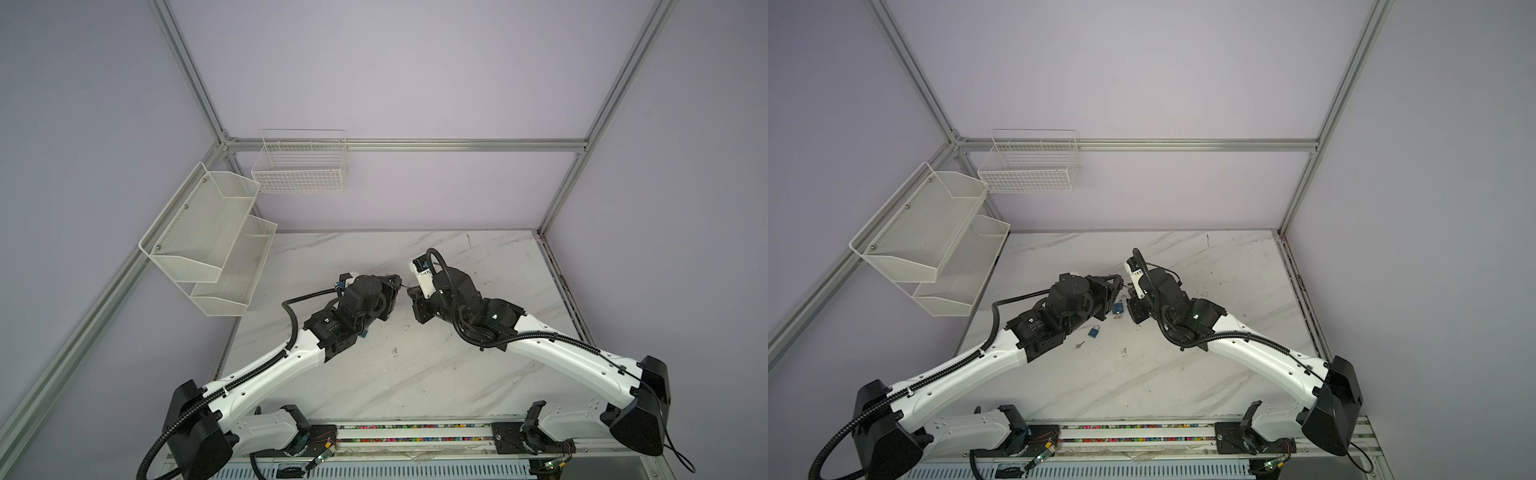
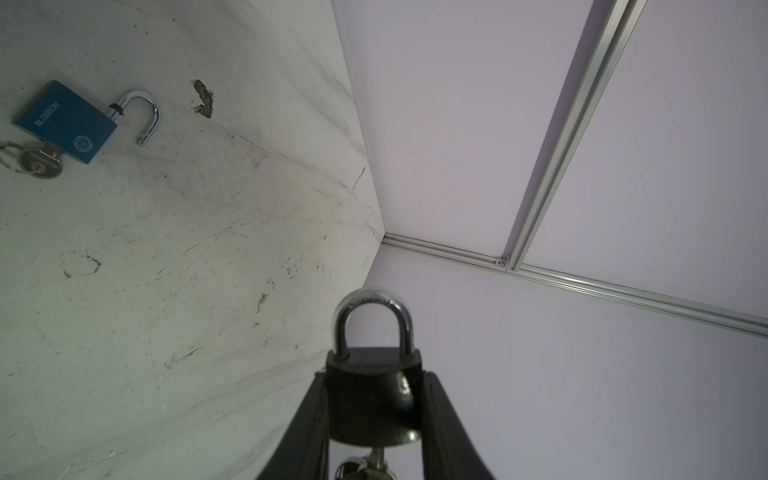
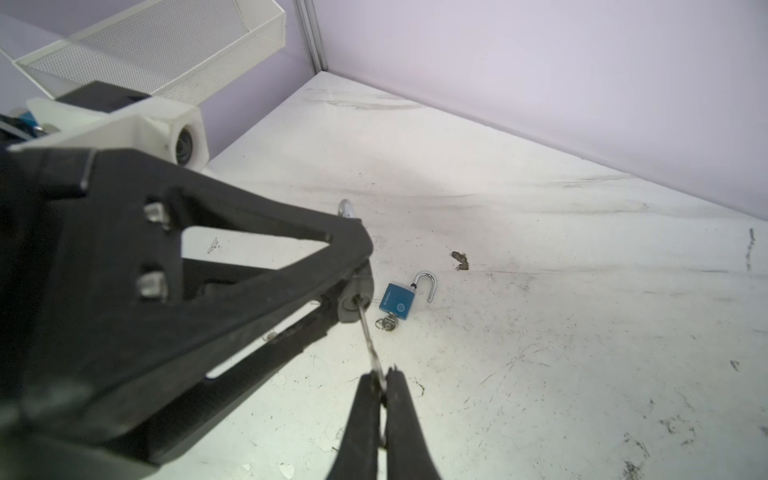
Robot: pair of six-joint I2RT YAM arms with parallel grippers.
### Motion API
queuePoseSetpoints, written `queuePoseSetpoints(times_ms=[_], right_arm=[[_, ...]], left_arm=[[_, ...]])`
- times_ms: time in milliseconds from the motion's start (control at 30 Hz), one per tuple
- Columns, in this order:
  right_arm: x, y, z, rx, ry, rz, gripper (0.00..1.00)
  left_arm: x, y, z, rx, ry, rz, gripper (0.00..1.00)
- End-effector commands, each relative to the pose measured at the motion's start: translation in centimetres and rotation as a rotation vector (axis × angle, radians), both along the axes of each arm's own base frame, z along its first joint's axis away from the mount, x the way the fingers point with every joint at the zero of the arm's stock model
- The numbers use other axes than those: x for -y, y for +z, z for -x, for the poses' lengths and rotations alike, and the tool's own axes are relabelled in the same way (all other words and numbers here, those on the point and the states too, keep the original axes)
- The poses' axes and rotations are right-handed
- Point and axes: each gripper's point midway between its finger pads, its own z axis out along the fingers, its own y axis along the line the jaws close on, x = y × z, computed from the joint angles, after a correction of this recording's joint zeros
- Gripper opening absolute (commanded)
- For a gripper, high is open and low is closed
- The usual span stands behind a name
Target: Unlock with the key
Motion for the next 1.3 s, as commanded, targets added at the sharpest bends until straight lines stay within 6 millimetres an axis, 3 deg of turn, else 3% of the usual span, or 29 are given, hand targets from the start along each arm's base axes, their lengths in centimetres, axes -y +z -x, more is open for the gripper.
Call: queuePoseSetpoints(times_ms=[0,167,300,400,600,800,933,1267], right_arm=[[-2.4,3.1,-0.3,0.035,0.080,-0.129,0.00],[-4.0,5.2,1.0,-0.002,0.159,-0.262,0.00],[-2.7,4.4,-0.6,0.032,0.054,-0.191,0.00],[-3.4,4.5,-0.1,0.014,0.095,-0.224,0.00],[-4.6,7.9,1.3,-0.105,0.162,-0.417,0.00],[-3.0,8.8,-0.7,-0.307,0.101,-0.651,0.00],[-2.7,10.6,-0.6,-0.374,0.119,-0.785,0.00],[-2.2,10.6,-0.6,-0.417,0.084,-0.844,0.00]], left_arm=[[3.4,4.5,1.4,0.058,-0.115,0.106,0.00],[4.5,4.2,1.7,0.046,-0.142,0.068,0.00],[5.3,4.5,2.0,0.047,-0.163,0.068,0.00],[5.8,4.9,2.0,0.057,-0.179,0.067,0.00],[6.0,4.4,2.1,0.059,-0.192,0.059,0.00],[6.8,4.1,2.1,0.069,-0.201,0.071,0.00],[7.0,3.8,2.0,0.082,-0.202,0.091,0.00],[5.4,3.5,1.9,0.094,-0.161,0.049,0.00]])
